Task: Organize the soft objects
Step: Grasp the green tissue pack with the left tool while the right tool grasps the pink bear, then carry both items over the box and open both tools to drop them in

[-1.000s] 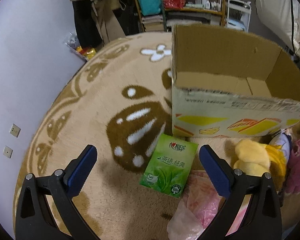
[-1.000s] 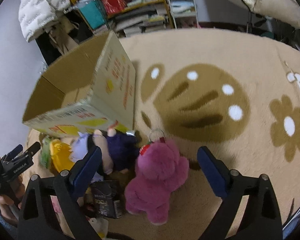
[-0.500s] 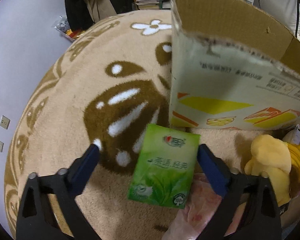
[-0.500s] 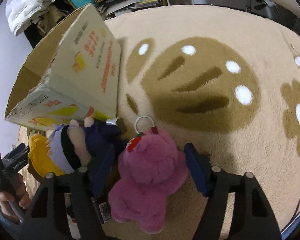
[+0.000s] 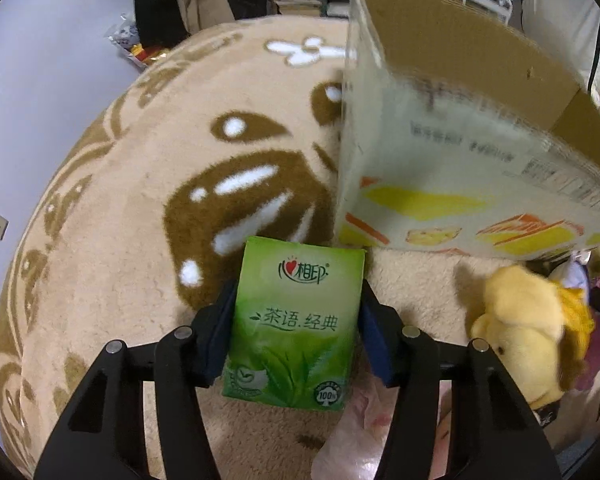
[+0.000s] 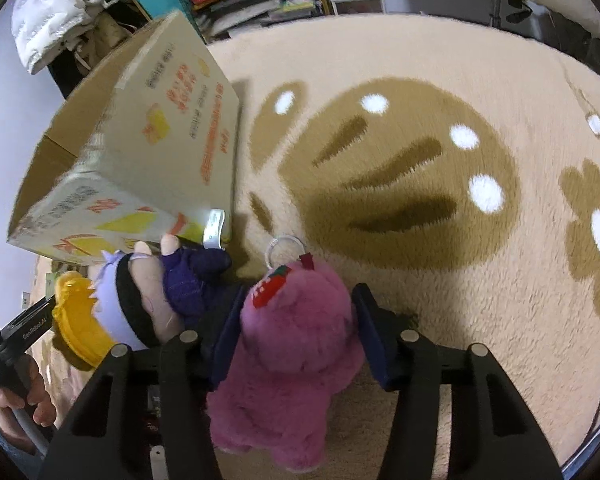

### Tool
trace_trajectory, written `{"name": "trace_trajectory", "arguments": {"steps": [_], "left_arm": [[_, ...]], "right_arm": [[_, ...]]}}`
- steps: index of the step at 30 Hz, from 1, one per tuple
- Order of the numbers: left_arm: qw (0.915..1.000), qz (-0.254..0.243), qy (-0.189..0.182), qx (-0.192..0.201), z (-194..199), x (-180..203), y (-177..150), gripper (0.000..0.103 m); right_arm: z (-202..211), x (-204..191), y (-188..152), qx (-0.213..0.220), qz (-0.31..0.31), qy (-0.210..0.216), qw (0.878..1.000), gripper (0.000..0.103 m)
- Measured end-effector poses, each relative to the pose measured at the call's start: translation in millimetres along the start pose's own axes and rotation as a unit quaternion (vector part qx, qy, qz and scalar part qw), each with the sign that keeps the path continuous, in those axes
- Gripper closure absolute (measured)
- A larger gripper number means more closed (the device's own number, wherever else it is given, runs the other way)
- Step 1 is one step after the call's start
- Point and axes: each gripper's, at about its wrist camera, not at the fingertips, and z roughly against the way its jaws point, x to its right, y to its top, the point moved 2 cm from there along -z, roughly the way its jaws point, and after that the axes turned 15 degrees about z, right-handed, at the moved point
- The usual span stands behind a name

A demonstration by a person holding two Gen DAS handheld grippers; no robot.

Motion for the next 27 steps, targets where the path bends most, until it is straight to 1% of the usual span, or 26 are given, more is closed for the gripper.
{"name": "trace_trajectory", "arguments": {"steps": [5, 12, 14, 18, 22, 26, 27], "left_arm": [[0.9989, 0.001, 0.001, 0.047, 32, -5, -1, 0.048], [0.9958, 0.006, 0.000, 0.092, 71, -10, -4, 0.048], [0.9943, 0.010, -0.004, 0.106, 81, -16, -1, 0.048], [0.9907, 0.010, -0.009, 0.135, 107, -15, -4, 0.048], [0.9841, 0.006, -0.016, 0.177, 132, -15, -2, 0.048], [0.9723, -0.014, -0.019, 0.232, 162, -5, 0, 0.048], [0.9706, -0.017, -0.023, 0.239, 168, -3, 1, 0.048]], "right_arm": [[26, -14, 0, 0.049, 0.024, -0.003, 0.999, 0.046], [60, -26, -1, 0.098, 0.049, -0.012, 0.994, 0.046], [71, -31, -1, 0.116, 0.055, -0.012, 0.992, 0.046], [97, -39, -5, 0.154, 0.075, -0.010, 0.985, 0.046], [116, -50, -5, 0.190, 0.095, -0.006, 0.977, 0.046], [135, -66, -1, 0.227, 0.112, 0.003, 0.967, 0.046], [140, -70, 0, 0.234, 0.118, 0.003, 0.965, 0.046]]}}
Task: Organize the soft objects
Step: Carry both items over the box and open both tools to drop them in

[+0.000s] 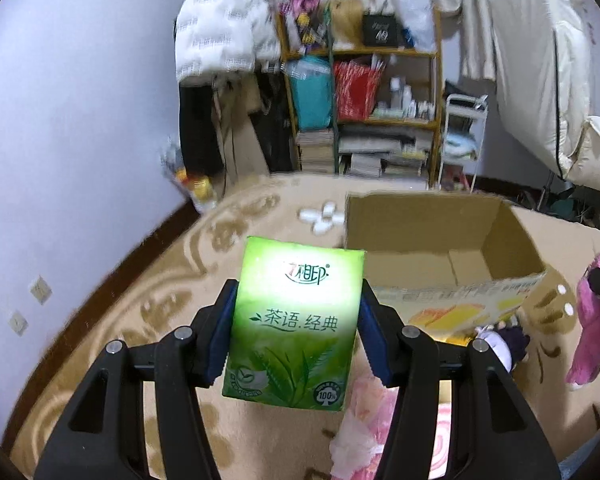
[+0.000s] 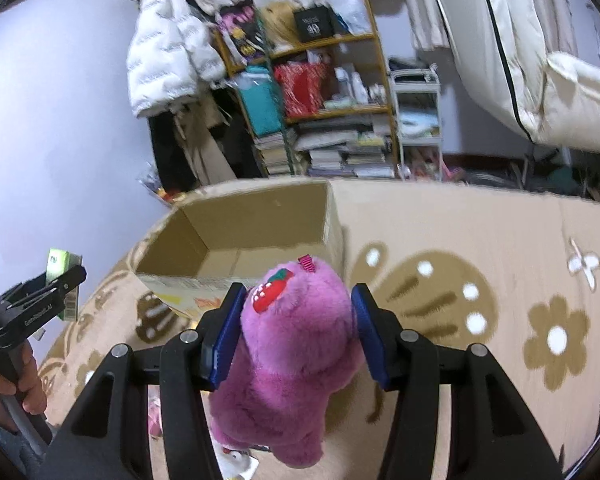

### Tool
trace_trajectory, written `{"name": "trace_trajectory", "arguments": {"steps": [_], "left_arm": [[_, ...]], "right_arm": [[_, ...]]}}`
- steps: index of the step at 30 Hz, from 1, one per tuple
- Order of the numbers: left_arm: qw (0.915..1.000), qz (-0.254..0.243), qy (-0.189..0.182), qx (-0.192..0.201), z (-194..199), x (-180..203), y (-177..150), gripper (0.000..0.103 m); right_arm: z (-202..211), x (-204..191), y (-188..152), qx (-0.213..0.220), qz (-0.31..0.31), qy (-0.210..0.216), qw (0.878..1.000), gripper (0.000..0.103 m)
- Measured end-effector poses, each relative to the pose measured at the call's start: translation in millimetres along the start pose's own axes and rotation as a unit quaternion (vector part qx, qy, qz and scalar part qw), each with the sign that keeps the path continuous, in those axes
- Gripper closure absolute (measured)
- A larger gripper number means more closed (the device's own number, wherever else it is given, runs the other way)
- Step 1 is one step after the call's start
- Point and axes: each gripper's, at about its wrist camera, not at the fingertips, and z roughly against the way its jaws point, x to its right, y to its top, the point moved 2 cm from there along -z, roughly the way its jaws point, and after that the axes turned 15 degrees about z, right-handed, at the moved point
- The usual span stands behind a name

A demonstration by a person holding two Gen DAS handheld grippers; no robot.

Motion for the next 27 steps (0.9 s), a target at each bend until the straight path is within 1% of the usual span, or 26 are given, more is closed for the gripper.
{"name": "trace_trajectory", "arguments": {"steps": [3, 5, 8, 10, 17, 27], "left_arm": [[0.9998, 0.004, -0.018, 0.011, 10, 6, 11, 0.048], [0.9994, -0.004, -0.025, 0.026, 16, 14, 18, 0.048], [0.9982, -0.018, -0.031, 0.048, 21, 25, 28, 0.048], [0.9979, -0.021, -0.032, 0.052, 19, 28, 33, 0.048], [0.9982, -0.023, -0.034, 0.044, -1, 36, 41, 0.048], [0.9981, -0.018, -0.055, 0.022, -36, 51, 49, 0.048]], "right_arm": [[7, -9, 14, 0.022, 0.017, -0.002, 1.000, 0.046], [8, -12, 24, 0.033, 0.025, -0.003, 0.999, 0.046], [5, -17, 39, 0.044, 0.049, -0.017, 0.998, 0.046], [2, -19, 44, 0.049, 0.057, -0.021, 0.997, 0.046], [-22, -14, 67, 0.058, 0.058, -0.015, 0.997, 0.046], [-57, -11, 89, 0.075, 0.068, -0.001, 0.995, 0.046]]}}
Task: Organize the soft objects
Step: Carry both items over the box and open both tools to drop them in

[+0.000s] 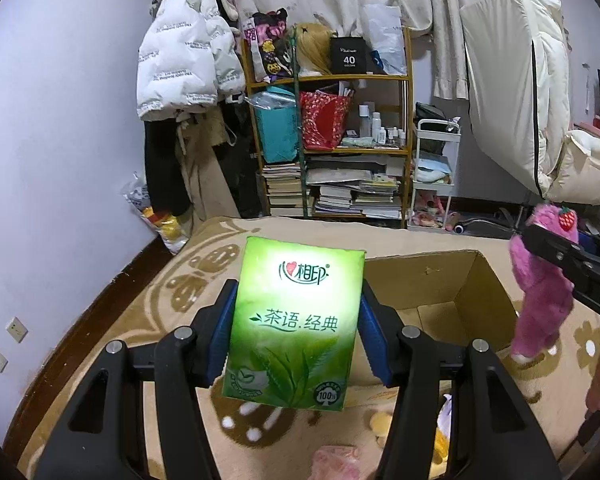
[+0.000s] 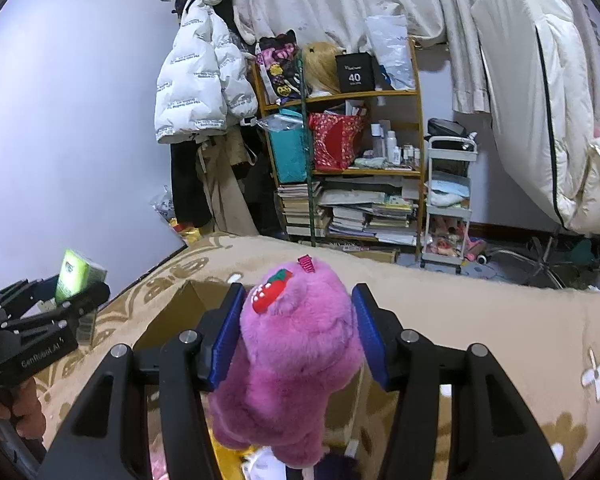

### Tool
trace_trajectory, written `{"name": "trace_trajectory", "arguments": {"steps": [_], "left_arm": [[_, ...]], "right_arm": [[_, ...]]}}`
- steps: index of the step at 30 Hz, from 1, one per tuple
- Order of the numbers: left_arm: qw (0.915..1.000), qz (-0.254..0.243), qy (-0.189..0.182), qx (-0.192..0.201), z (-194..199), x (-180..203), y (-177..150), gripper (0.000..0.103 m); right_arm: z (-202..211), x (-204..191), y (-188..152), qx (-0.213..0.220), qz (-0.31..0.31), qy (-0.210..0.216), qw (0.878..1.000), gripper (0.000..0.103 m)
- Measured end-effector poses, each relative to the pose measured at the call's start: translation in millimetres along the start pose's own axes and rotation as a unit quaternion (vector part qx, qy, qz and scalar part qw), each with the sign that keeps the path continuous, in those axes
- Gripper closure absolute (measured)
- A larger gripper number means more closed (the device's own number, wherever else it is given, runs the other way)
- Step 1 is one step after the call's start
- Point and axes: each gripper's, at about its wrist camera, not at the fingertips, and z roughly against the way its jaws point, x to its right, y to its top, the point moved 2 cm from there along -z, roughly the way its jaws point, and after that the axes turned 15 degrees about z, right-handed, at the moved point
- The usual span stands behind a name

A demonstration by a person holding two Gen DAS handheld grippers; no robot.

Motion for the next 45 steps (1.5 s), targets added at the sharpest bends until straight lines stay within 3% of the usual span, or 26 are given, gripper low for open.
{"name": "trace_trajectory", "arguments": {"steps": [6, 16, 21, 24, 27, 29, 34, 38, 45], "left_arm": [[0.9997, -0.003, -0.013, -0.020, -21, 7, -4, 0.048], [0.9976, -0.003, -0.028, -0.063, -52, 16, -17, 0.048], [0.9975, -0.004, -0.027, -0.066, -56, 18, -21, 0.046], [0.9975, -0.008, -0.024, -0.067, -56, 18, -23, 0.029], [0.9977, -0.008, -0.017, -0.065, -53, 15, -24, 0.026], [0.9975, -0.003, -0.014, -0.070, -52, 11, -24, 0.020], [0.9977, 0.009, -0.003, -0.068, -40, 1, -22, 0.012], [0.9978, 0.015, 0.006, -0.064, -24, -7, -22, 0.006], [0.9969, 0.014, 0.023, -0.074, 7, -16, -28, 0.004]], "right_arm": [[-25, -3, 7, 0.007, 0.010, 0.005, 1.000, 0.045], [-52, 4, -16, -0.019, -0.013, 0.028, 0.999, 0.044], [-56, 6, -22, -0.028, -0.024, 0.038, 0.999, 0.041], [-55, 6, -23, -0.030, -0.025, 0.041, 0.998, 0.041], [-52, 5, -23, -0.026, -0.028, 0.045, 0.998, 0.039], [-46, 5, -23, -0.023, -0.031, 0.040, 0.998, 0.028], [-32, 6, -24, -0.020, -0.043, 0.037, 0.998, 0.014], [-15, 4, -26, -0.022, -0.049, 0.037, 0.998, 0.009], [14, 0, -33, -0.026, -0.049, 0.030, 0.998, 0.005]]}}
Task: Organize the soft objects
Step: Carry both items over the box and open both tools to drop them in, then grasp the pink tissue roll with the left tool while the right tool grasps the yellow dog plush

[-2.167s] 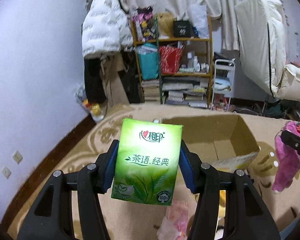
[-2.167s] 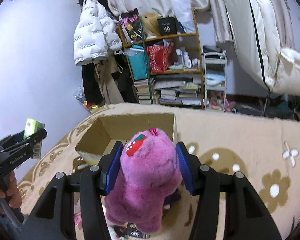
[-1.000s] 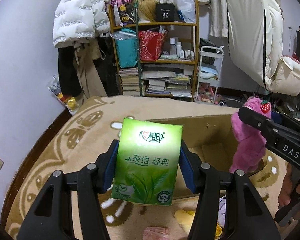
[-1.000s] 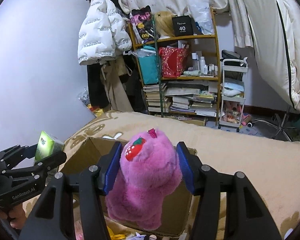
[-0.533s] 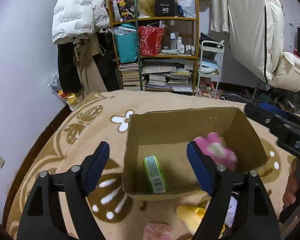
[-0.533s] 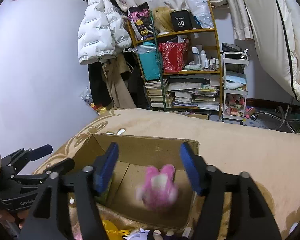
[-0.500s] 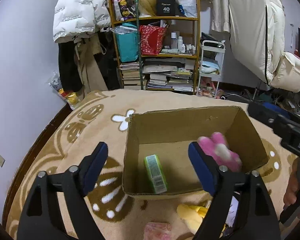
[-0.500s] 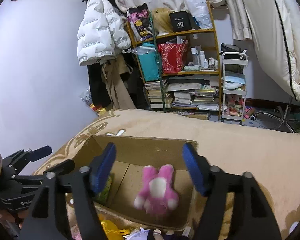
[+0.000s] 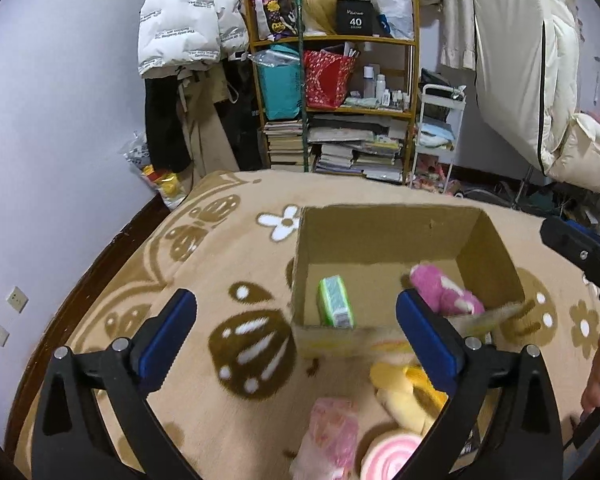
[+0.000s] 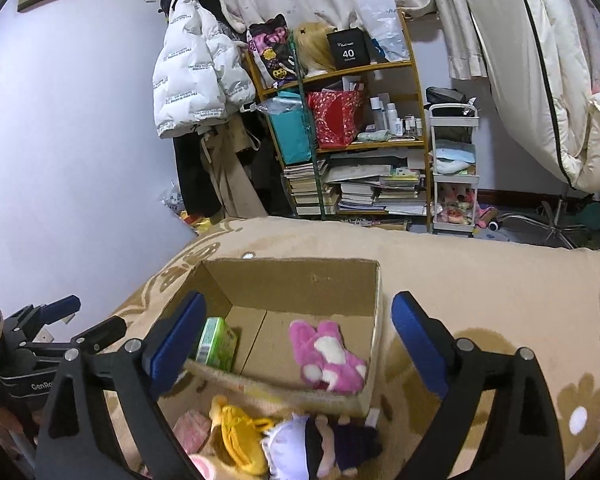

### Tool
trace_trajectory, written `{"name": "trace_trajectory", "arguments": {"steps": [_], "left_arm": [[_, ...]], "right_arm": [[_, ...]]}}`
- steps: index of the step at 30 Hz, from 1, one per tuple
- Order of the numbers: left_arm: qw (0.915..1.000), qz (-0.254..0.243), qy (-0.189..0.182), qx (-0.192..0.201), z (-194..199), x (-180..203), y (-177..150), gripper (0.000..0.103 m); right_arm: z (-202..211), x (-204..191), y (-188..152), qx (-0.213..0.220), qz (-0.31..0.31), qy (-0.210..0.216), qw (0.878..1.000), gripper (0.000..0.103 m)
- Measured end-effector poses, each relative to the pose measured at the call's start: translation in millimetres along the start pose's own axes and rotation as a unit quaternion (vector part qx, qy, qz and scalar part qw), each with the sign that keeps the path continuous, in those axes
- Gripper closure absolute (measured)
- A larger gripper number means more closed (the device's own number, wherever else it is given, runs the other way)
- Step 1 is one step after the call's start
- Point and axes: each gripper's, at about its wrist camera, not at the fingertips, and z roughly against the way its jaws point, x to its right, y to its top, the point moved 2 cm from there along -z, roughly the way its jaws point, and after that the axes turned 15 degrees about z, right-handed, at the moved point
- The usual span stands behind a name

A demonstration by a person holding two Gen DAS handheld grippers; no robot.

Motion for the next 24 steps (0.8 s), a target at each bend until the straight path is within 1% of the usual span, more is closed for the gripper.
{"name": "trace_trajectory", "arguments": {"steps": [7, 15, 18, 24], "left_arm": [[0.9989, 0.000, 0.018, -0.042, 17, -9, -19, 0.004], [0.9963, -0.009, 0.037, -0.076, 26, -19, -42, 0.004], [0.9950, -0.007, 0.043, -0.090, 23, -23, -46, 0.004], [0.9909, 0.011, 0.035, -0.130, 6, -30, -53, 0.004]], "right_arm": [[21, -4, -16, -0.020, -0.012, 0.003, 1.000, 0.005], [36, -18, -34, -0.039, -0.008, 0.015, 0.999, 0.005], [38, -26, -39, -0.046, 0.002, 0.021, 0.999, 0.005], [30, -39, -49, -0.065, 0.023, 0.031, 0.997, 0.005]]}}
